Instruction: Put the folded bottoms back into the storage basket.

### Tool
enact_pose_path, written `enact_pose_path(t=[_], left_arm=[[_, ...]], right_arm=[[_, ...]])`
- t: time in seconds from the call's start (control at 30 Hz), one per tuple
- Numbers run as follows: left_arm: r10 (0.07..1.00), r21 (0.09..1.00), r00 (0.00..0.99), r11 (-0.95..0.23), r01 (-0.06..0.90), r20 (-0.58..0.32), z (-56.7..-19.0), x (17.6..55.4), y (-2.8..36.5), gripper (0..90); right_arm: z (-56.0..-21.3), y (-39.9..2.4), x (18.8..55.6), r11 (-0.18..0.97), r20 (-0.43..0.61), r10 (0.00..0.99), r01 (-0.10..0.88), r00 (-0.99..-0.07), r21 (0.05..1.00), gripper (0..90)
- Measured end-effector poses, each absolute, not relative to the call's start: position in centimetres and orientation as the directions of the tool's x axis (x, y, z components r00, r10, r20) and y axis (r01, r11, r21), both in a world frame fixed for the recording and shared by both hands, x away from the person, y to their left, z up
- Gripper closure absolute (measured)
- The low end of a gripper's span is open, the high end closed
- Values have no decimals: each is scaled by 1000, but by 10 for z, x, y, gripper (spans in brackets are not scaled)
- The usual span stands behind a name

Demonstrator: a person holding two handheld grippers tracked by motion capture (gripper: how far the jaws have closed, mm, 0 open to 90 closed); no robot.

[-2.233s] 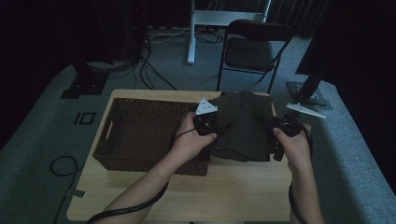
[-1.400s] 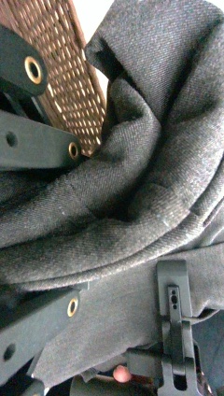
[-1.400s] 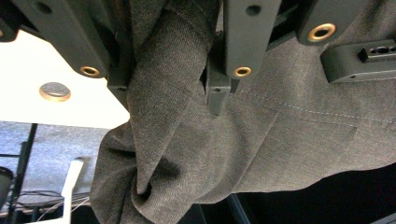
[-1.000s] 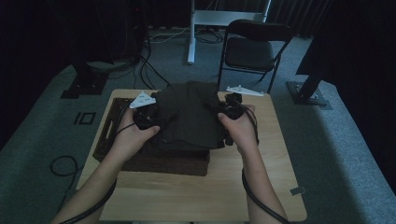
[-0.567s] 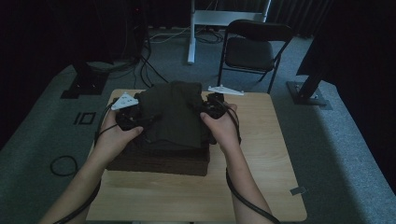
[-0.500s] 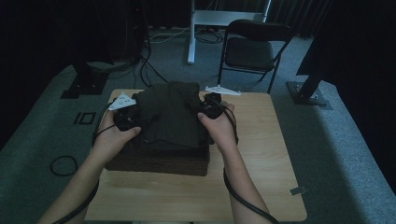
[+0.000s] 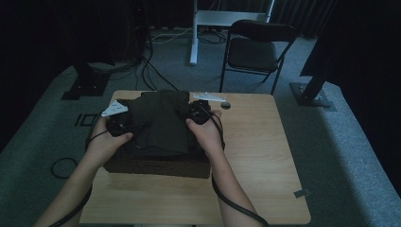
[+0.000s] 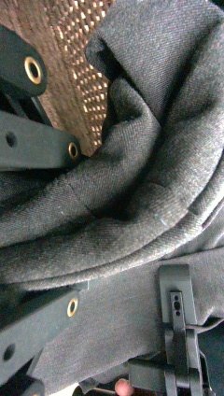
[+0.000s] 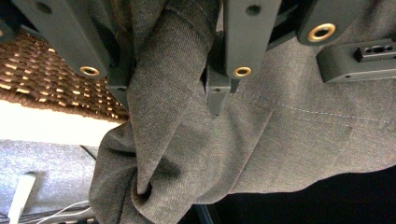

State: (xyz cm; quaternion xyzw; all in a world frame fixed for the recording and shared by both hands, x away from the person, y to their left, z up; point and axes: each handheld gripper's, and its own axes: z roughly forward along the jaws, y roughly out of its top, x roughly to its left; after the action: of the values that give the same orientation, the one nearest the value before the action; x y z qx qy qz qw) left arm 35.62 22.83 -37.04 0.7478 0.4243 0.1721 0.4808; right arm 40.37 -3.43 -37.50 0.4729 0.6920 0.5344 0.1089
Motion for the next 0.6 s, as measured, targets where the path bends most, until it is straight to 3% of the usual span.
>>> enact_pose_path(t=[0.6], left_arm=[[780, 830, 617, -274, 485, -103, -416, 391, 233, 653]], right_arm=[[-427, -23, 420, -16, 340, 813, 565, -473, 825, 651]])
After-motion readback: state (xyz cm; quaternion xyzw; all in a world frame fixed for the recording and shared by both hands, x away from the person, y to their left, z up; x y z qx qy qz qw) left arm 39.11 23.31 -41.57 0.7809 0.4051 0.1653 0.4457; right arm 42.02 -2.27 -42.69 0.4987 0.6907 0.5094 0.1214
